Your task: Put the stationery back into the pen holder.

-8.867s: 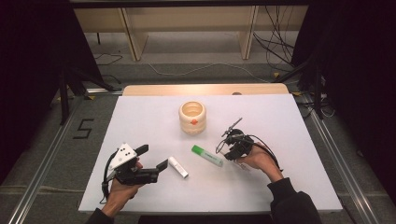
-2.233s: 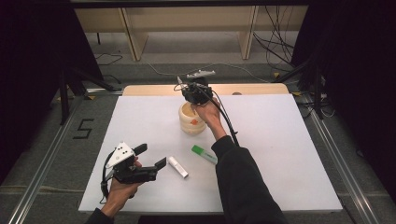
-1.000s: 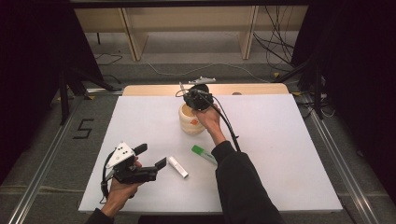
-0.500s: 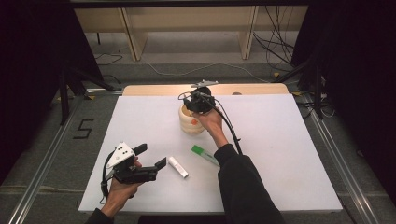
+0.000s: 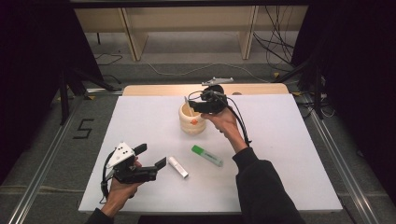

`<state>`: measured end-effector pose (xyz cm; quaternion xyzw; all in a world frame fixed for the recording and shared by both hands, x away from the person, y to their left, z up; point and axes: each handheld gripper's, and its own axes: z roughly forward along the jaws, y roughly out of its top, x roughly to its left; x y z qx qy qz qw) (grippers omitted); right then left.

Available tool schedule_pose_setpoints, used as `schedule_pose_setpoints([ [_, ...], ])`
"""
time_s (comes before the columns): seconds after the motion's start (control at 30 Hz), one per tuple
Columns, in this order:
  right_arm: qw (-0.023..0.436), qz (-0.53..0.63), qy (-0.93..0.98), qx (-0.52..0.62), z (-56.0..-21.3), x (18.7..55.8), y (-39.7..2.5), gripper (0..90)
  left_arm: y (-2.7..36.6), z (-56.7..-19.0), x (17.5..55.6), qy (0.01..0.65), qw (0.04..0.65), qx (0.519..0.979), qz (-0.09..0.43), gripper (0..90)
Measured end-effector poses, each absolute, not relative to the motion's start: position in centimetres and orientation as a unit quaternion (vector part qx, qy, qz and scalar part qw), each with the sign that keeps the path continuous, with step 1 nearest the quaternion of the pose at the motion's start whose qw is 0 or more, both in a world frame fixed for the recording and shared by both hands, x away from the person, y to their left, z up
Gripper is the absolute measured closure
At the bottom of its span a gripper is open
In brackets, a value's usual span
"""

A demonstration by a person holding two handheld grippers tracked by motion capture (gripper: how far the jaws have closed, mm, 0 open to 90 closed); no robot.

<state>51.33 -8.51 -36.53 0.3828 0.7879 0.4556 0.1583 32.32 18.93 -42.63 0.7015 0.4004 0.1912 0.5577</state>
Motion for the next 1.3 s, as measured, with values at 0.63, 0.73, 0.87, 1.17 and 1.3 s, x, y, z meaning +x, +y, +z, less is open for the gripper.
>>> schedule_pose_setpoints([
  [0.63,0.113,0.392,0.851,0.331,-38.3,47.7,-9.1,31.5,19.0,-42.7,32.3,0.4,0.555,0.704,0.191,6.6],
  [0.73,0.109,0.386,0.856,0.326,-38.7,47.4,-9.1,31.2,18.9,-42.7,32.3,0.4,0.555,0.704,0.191,6.6],
  [0.87,0.104,0.382,0.859,0.325,-39.1,47.0,-9.1,31.0,18.9,-42.7,32.3,0.4,0.554,0.704,0.192,6.6],
  [1.17,0.101,0.367,0.868,0.32,-40.1,46.4,-9.1,30.7,18.9,-42.7,32.3,0.4,0.554,0.704,0.192,6.6],
  [1.3,0.1,0.359,0.871,0.32,-40.6,46.4,-9.1,30.6,18.9,-42.7,32.3,0.399,0.555,0.704,0.192,6.5],
])
